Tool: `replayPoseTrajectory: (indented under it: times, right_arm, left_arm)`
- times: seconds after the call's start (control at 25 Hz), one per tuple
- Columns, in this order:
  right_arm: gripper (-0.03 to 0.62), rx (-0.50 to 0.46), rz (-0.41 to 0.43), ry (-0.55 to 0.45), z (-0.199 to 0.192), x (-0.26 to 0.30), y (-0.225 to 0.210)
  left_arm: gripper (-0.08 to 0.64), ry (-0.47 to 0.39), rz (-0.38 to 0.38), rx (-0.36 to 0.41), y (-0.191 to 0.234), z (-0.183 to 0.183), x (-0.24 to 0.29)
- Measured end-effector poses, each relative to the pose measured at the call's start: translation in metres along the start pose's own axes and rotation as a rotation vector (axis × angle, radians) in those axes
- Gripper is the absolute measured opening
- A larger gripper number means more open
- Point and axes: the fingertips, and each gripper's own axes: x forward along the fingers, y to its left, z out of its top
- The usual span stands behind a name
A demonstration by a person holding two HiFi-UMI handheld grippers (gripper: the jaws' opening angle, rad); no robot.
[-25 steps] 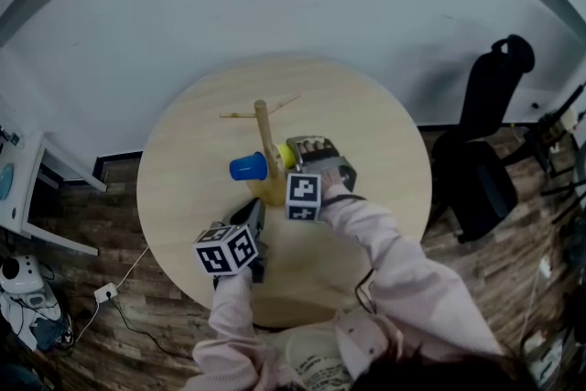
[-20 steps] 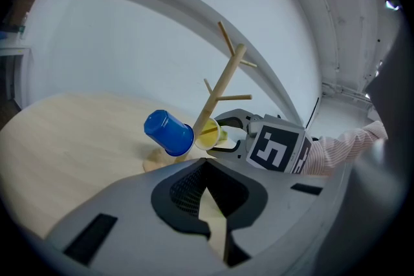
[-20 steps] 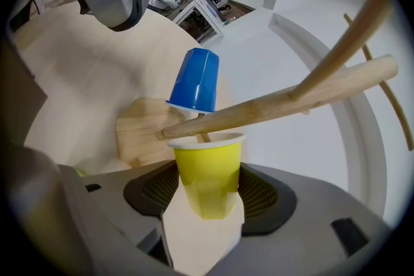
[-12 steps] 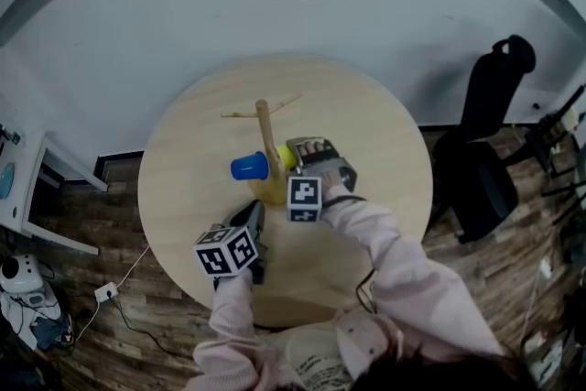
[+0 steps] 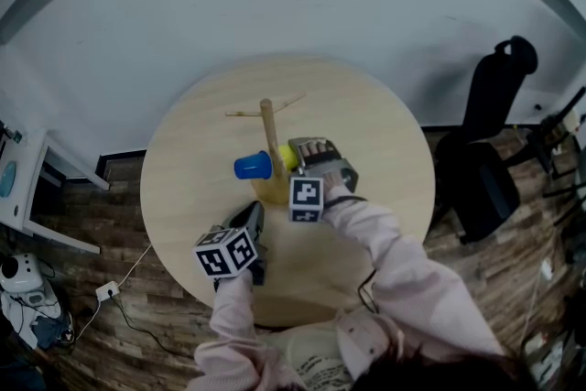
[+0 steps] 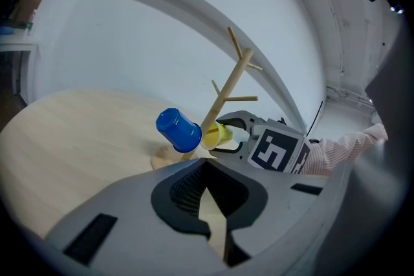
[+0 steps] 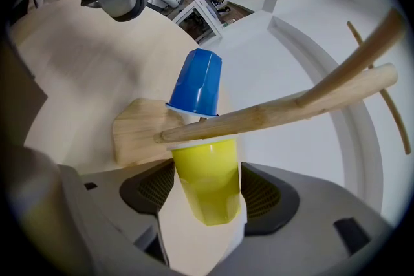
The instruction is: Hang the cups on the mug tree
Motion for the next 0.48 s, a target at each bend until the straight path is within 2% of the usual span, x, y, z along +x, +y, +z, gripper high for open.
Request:
replayPoseTrajectory:
  times: [0.08, 0.48]
  right_arm:
    - [0.359, 0.007, 0.004, -0.003, 0.0002, 0.0012, 0.0021]
    - [0.364, 0.064, 0.009, -0.018, 0.0013, -0.0025, 0.0041]
  left_arm:
    - [0.015, 0.0, 0.003, -0.002, 0.0017, -0.0008, -0.0003]
    - [0.015, 0.008, 0.001, -0.014, 0.0019, -0.0049, -0.001]
